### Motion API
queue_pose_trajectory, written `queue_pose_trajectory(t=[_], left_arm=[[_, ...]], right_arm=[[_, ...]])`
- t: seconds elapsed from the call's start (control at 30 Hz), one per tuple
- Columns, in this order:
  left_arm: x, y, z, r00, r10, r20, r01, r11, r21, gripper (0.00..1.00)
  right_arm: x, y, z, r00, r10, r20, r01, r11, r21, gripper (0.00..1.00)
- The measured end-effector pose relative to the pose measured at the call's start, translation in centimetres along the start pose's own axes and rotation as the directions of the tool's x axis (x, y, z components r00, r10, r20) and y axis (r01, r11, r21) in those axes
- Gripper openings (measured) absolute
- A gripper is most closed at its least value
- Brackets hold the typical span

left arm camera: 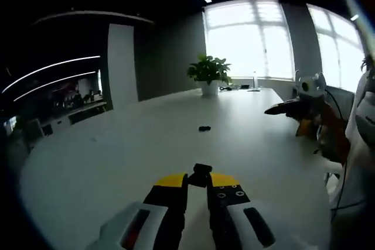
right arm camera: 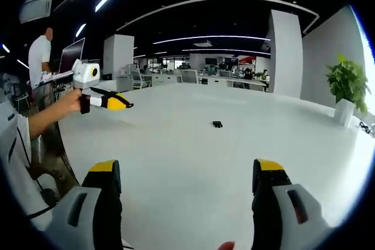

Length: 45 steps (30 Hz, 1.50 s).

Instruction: Snap the two parts of the plastic buckle together until the buckle closes and remains connected.

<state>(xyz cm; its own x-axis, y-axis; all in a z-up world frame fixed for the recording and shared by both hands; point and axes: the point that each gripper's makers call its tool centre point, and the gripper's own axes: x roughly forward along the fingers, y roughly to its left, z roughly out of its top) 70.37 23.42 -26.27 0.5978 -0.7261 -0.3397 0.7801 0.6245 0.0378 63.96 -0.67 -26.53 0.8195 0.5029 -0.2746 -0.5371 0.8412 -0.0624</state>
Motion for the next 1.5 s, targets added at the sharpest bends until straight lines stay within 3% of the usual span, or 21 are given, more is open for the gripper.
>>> queue_pose_trajectory(t=[0.1, 0.63, 0.97, 1.2, 1.5], left_arm=[[-0.6, 0.0, -0.2, 1.0, 0.029, -0.012, -0.029, 0.999, 0.018, 0.12], [-0.9, -1.0, 0.6, 1.0, -0.001, 0.023, 0.001, 1.0, 0.025, 0.12], [-0.9, -0.7, -0.3, 1.0, -0.013, 0.007, 0.013, 0.999, 0.043, 0.12], [-0.9, -0.8, -0.8, 0.998, -0.052, -0.018, 0.053, 0.996, 0.074, 0.12], [-0.7, -0.5, -1.8, 0.996, -0.082, -0.038, 0.084, 0.995, 0.045, 0.12]], right_arm=[[0.0, -0.2, 0.0, 1.0, -0.003, -0.004, 0.003, 1.0, 0.004, 0.93], [-0.5, -1.2, 0.2, 1.0, -0.028, -0.011, 0.028, 1.0, -0.003, 0.93], [-0.8, -1.2, 0.5, 0.999, -0.035, -0.001, 0.035, 0.999, -0.004, 0.93], [-0.8, -1.3, 0.3, 0.999, -0.038, -0.008, 0.038, 0.999, -0.004, 0.93], [-0.6, -1.5, 0.0, 0.999, -0.034, -0.014, 0.034, 0.999, 0.007, 0.93]])
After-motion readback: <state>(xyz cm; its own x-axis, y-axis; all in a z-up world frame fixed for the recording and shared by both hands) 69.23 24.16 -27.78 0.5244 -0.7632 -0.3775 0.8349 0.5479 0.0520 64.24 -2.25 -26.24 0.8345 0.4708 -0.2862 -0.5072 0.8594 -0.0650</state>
